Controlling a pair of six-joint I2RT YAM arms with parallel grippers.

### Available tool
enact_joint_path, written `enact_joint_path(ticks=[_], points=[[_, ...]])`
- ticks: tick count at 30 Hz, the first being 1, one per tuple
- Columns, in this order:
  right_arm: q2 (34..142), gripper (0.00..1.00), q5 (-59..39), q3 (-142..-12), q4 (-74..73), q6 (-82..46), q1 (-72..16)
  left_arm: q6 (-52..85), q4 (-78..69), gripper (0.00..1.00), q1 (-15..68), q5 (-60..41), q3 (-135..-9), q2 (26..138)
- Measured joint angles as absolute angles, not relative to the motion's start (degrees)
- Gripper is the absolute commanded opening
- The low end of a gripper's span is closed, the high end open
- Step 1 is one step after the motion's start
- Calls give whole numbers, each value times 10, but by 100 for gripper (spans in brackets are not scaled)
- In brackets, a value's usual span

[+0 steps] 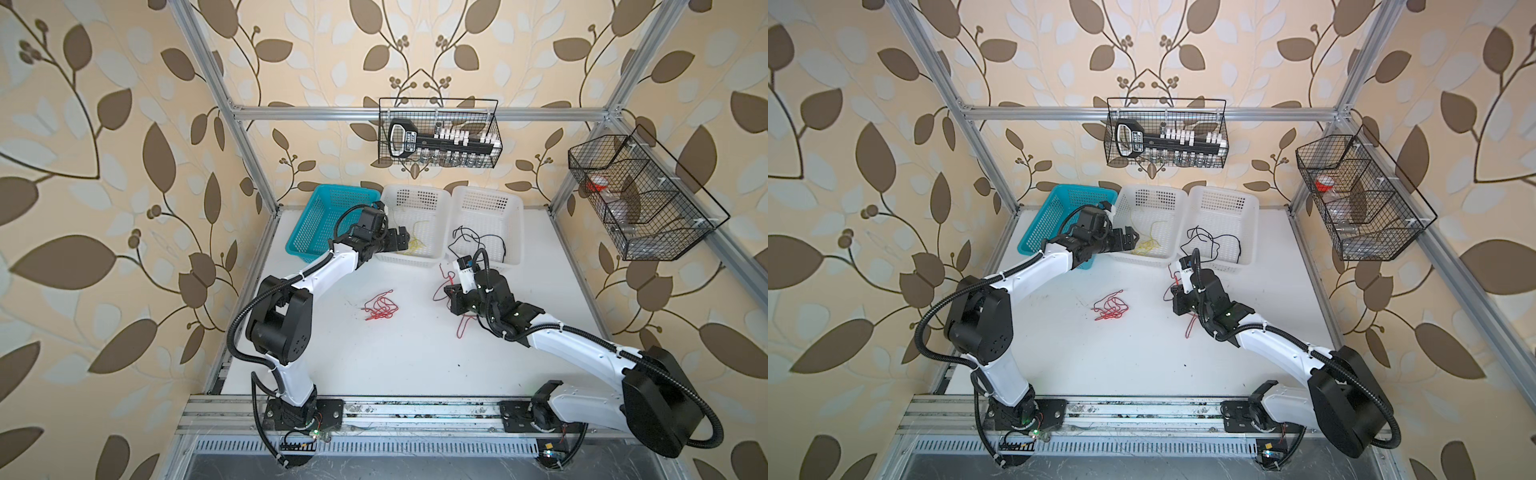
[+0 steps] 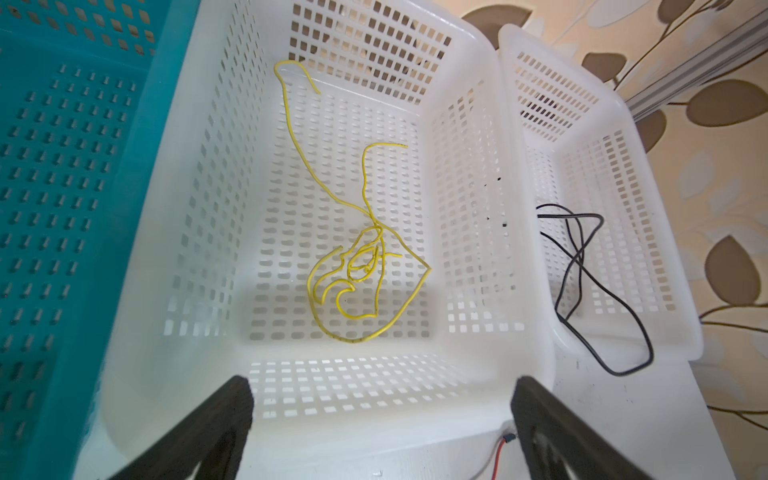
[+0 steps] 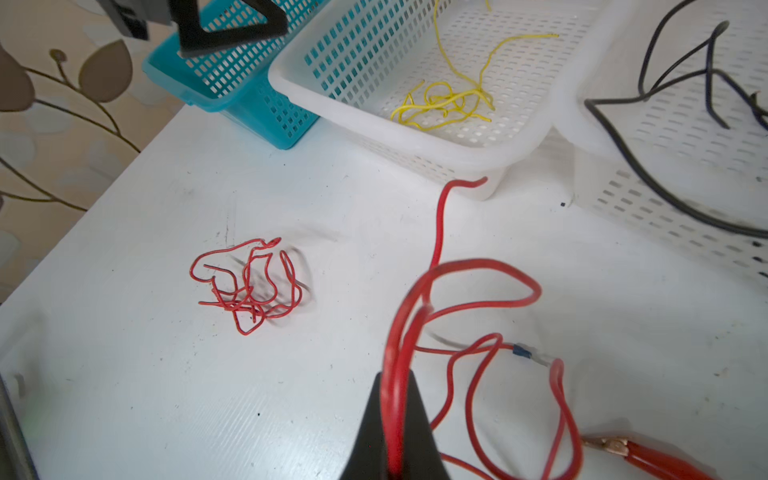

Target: Untangle the cables

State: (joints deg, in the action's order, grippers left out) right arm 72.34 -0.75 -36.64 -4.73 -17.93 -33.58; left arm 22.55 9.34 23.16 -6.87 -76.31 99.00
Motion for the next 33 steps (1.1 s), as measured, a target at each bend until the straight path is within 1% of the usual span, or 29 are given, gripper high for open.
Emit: enact_joint_path(ticks=[3, 6, 9, 13, 20, 25, 27, 30, 33], points=[[741, 1, -1, -372, -39, -182, -336, 231, 99, 99, 232, -65, -724, 945], [756, 4, 3, -378, -36, -184, -334, 234, 119, 96, 232, -51, -678, 890], [767, 8, 5, -383, -30, -188, -333, 239, 143, 91, 232, -36, -639, 840], [785, 11, 4, -395, -27, -192, -333, 243, 173, 87, 232, -25, -597, 792], [792, 20, 5, -400, -26, -195, -333, 239, 222, 82, 232, -39, -554, 785], [792, 25, 5, -400, -26, -196, -334, 237, 229, 77, 232, -51, -524, 802], [795, 26, 5, -403, -26, -197, -334, 236, 229, 69, 233, -57, -515, 813], [801, 28, 4, -408, -26, -199, -334, 239, 227, 63, 233, -63, -510, 840], [801, 29, 4, -408, -26, -202, -334, 241, 225, 50, 234, -71, -506, 861]])
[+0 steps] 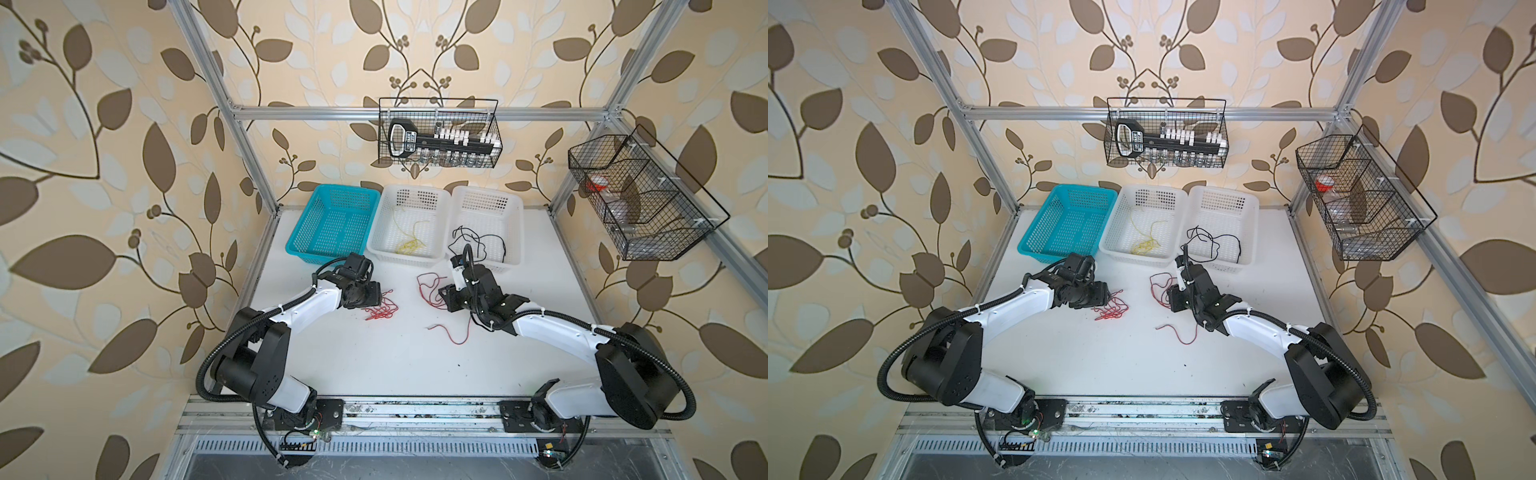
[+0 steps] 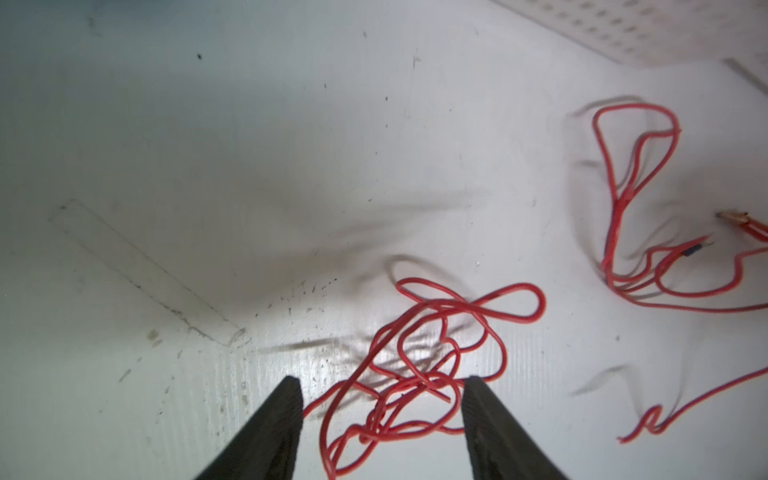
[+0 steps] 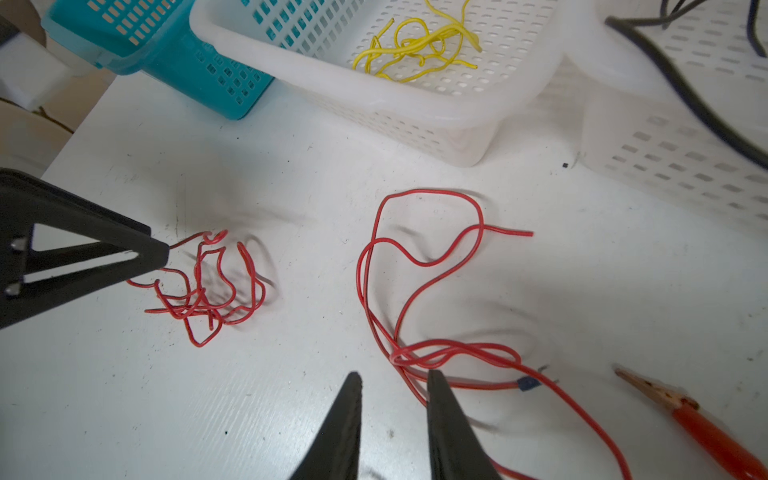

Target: Untangle the cables

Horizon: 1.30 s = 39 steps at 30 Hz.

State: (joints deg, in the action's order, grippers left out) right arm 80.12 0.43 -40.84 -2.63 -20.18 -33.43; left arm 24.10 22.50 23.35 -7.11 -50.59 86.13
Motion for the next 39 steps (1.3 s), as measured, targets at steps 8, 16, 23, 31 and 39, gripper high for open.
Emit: enact_joint_path(ticks=[8, 16, 23, 31, 39], points=[[802, 30, 4, -411, -26, -205, -335, 241, 225, 19, 237, -76, -505, 886], [804, 31, 2, -417, -25, -205, -335, 238, 211, 0, 237, -91, -501, 884], [804, 31, 3, -417, -25, -205, -335, 227, 176, 0, 237, -105, -470, 807], [804, 31, 3, -417, -23, -205, -334, 215, 152, 0, 237, -76, -473, 698], [802, 31, 3, -417, -22, -205, -333, 205, 164, 0, 228, 46, -533, 695]])
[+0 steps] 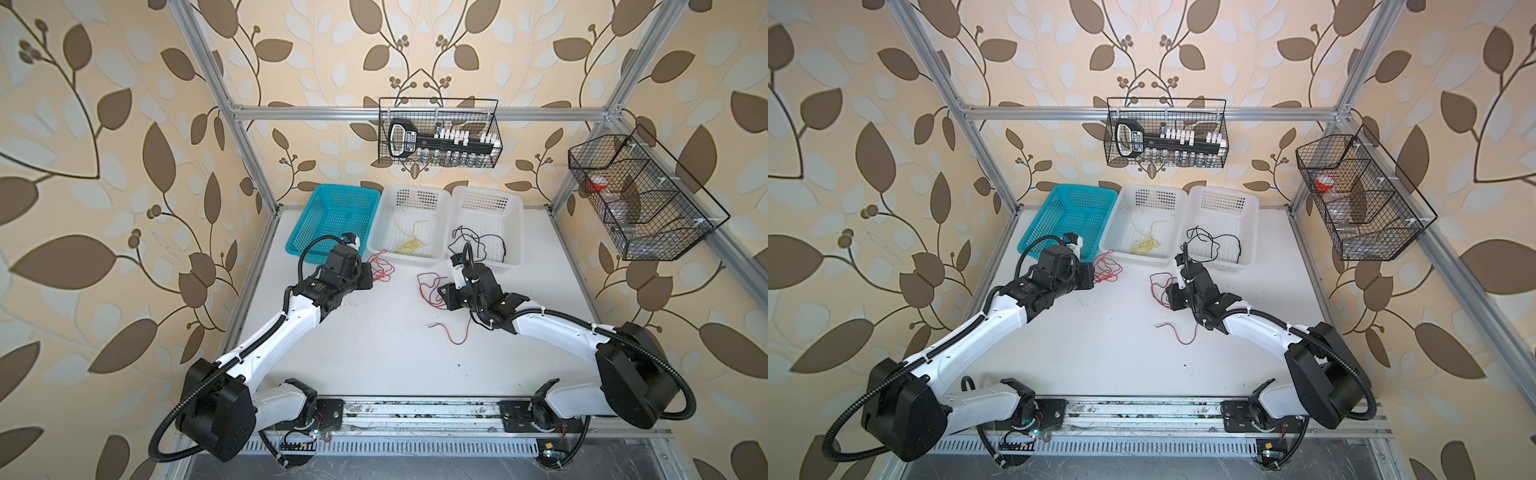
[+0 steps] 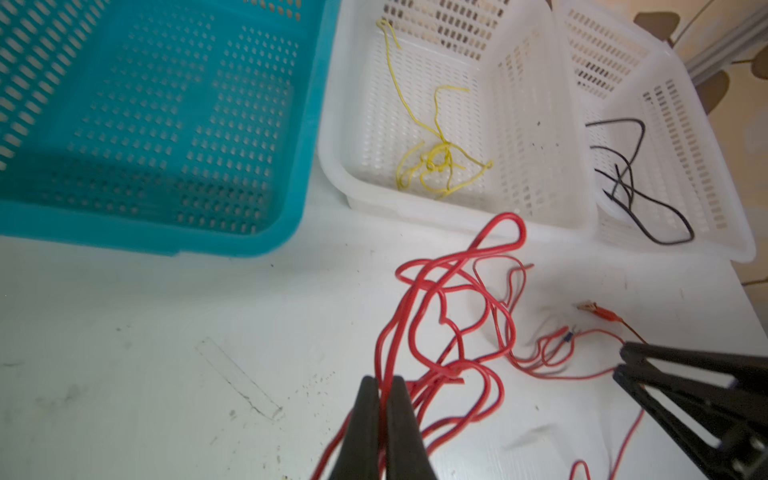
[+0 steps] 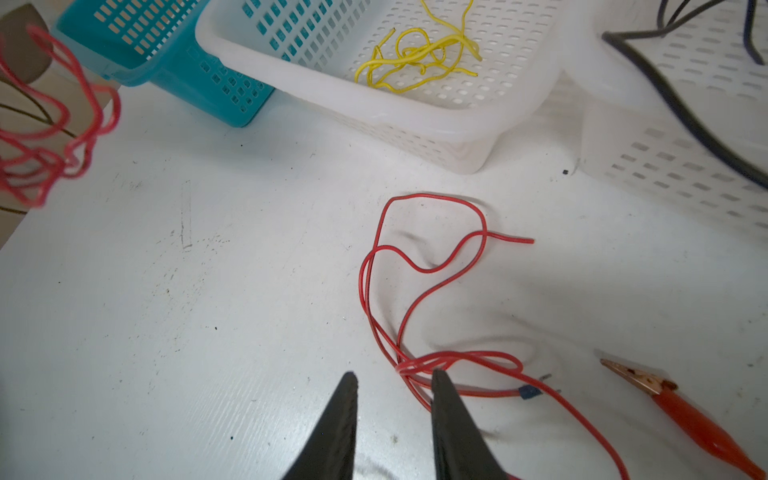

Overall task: Untangle the cables
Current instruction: 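Drop the red wire tangle into the teal basket with the left gripper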

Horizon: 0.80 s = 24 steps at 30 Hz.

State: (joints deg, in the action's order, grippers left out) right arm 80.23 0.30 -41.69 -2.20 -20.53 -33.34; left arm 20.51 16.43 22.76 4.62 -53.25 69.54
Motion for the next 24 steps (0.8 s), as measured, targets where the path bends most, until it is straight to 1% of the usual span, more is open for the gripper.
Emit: enact_joint_path(ticks=[4, 9, 15, 18, 22, 24], points=[[801, 31, 4, -417, -19, -205, -333, 202, 169, 0, 190, 80, -613, 744], [789, 31, 5, -417, -13, -205, -333, 201, 173, 0, 132, 96, -698, 837], [781, 31, 7, -417, -10, -205, -332, 201, 198, 0, 83, 92, -744, 954], [781, 31, 7, -417, -10, -205, -332, 201, 213, 0, 68, 84, -756, 993], [781, 31, 7, -417, -9, -205, -331, 201, 219, 12, 62, 64, -763, 1015], [781, 31, 8, -417, -8, -205, -330, 202, 218, 20, 62, 55, -764, 1015]])
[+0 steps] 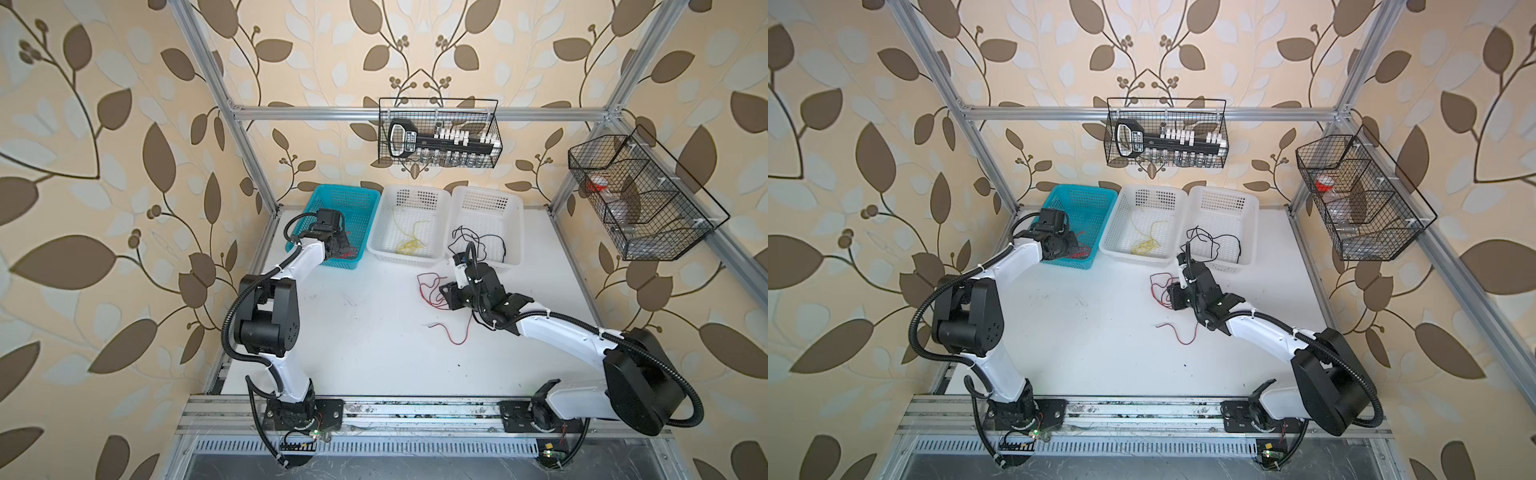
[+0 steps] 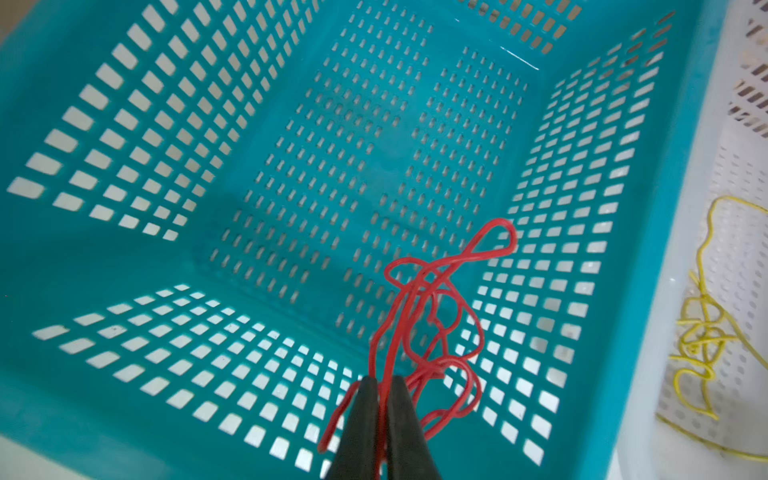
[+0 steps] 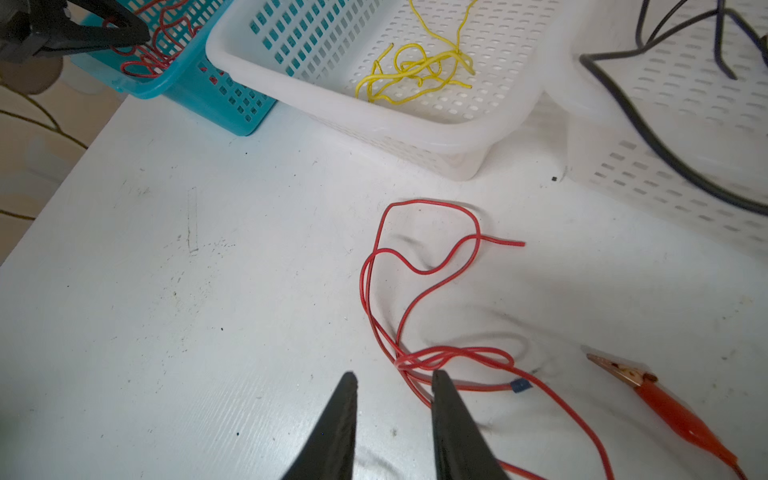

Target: Untangle the cables

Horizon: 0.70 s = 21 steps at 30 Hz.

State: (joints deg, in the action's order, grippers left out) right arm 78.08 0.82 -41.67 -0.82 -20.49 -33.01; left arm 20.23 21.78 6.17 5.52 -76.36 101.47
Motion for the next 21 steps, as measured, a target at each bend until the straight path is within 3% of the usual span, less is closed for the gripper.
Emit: enact_joint_path(ticks=[7, 14, 21], points=[[781, 32, 18, -417, 2, -203, -321, 201, 217, 51, 62, 33, -764, 1014], [781, 38, 28, -417, 13, -192, -316, 201, 206, 97, 64, 1, -755, 977], [786, 43, 78, -422, 51, -168, -354, 199, 175, 99, 87, -15, -723, 897]])
